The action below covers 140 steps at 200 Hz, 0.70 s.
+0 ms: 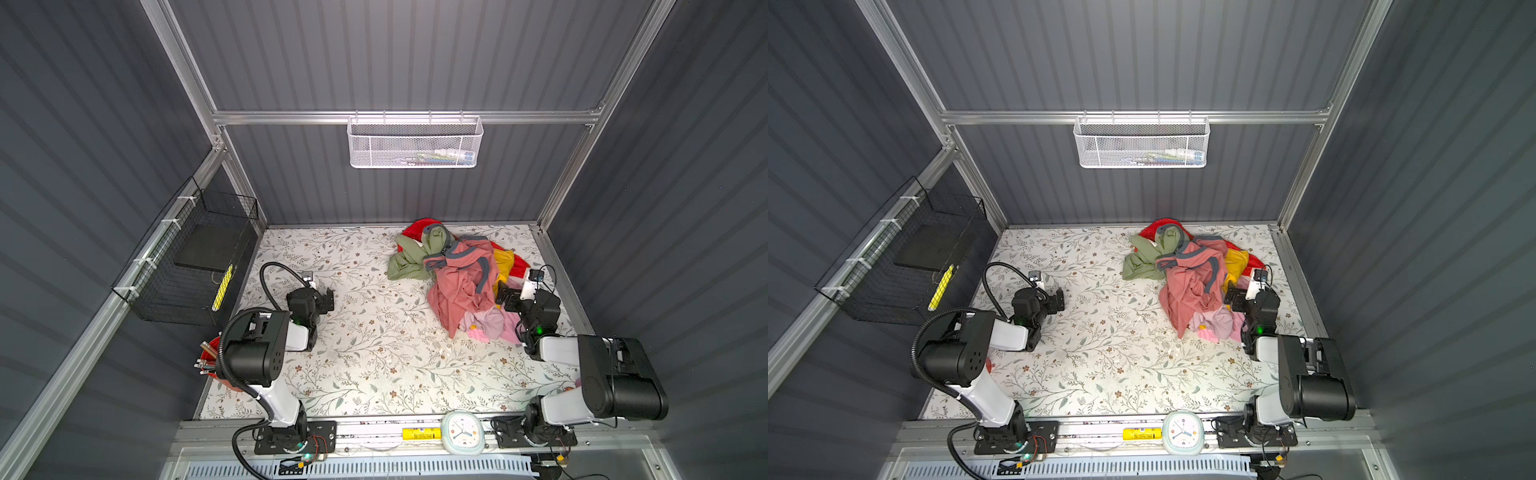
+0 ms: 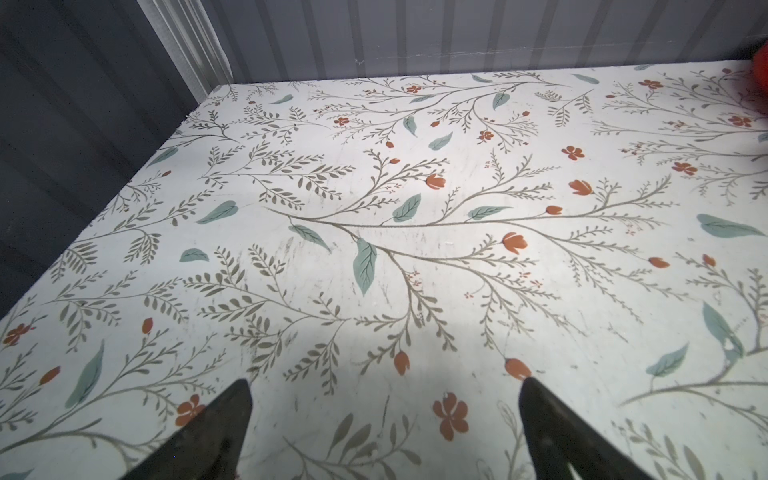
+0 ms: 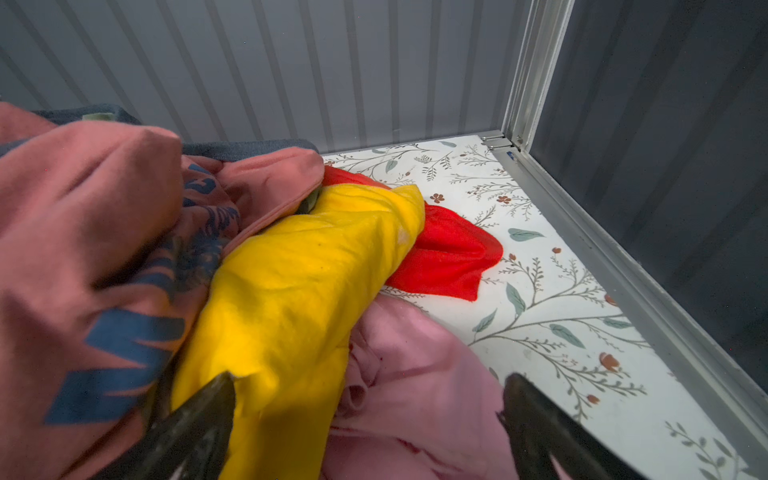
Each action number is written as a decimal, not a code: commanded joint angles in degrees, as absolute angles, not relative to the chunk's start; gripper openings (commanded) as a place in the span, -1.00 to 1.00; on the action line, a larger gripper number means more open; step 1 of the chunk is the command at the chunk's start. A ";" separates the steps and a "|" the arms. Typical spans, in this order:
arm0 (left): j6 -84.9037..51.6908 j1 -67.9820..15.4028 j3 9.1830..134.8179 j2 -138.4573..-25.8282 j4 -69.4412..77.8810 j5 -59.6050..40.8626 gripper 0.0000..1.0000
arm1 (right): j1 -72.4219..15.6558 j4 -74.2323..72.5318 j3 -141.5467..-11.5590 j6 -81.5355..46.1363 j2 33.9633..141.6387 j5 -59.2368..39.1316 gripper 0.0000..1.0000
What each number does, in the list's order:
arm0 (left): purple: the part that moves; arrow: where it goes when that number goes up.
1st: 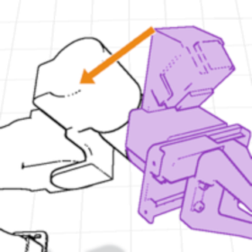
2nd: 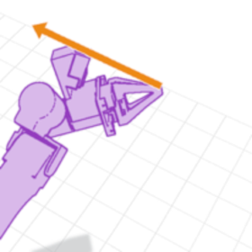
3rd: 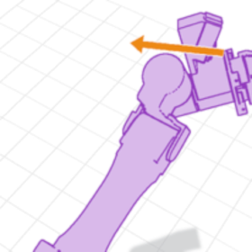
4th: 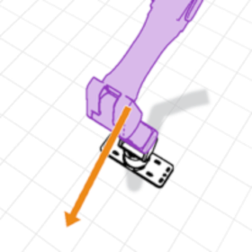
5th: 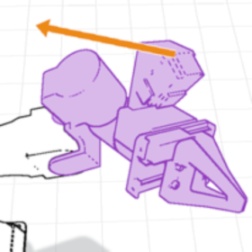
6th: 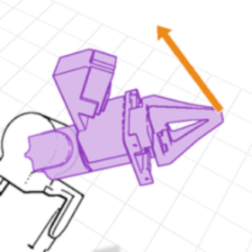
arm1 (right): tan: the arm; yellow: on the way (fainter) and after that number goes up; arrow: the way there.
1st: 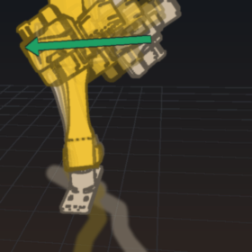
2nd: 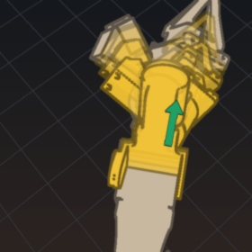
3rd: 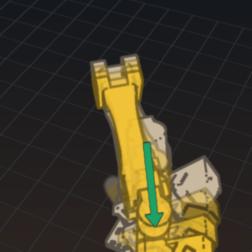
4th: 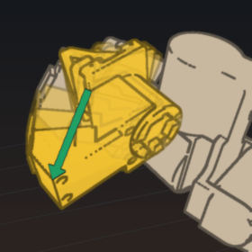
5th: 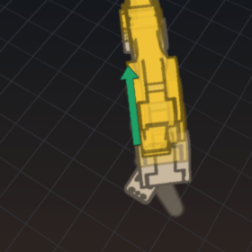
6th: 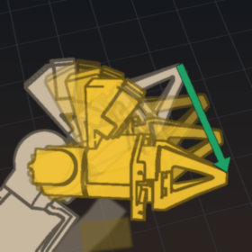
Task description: Pick out a specific cloth from the pile
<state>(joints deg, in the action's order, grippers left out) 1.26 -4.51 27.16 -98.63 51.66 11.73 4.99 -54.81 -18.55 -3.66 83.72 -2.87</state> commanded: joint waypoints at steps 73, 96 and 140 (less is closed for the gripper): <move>1.13 -4.31 27.34 -98.15 51.95 11.39 1.00 | 5.25 -53.88 -18.93 -4.84 81.65 -1.76 0.98; 0.77 -4.31 31.37 -94.78 41.22 11.76 1.00 | 5.77 -41.47 -22.30 -6.89 75.19 0.27 0.98; -5.92 -4.37 41.82 -89.03 17.78 11.96 1.00 | 7.08 -16.89 -28.78 -16.41 65.42 -5.77 0.98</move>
<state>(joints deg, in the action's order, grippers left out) -1.37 -4.51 38.37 -92.92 30.17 12.14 6.72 -32.34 -26.57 -9.93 69.67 -2.66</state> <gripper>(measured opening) 0.999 0.990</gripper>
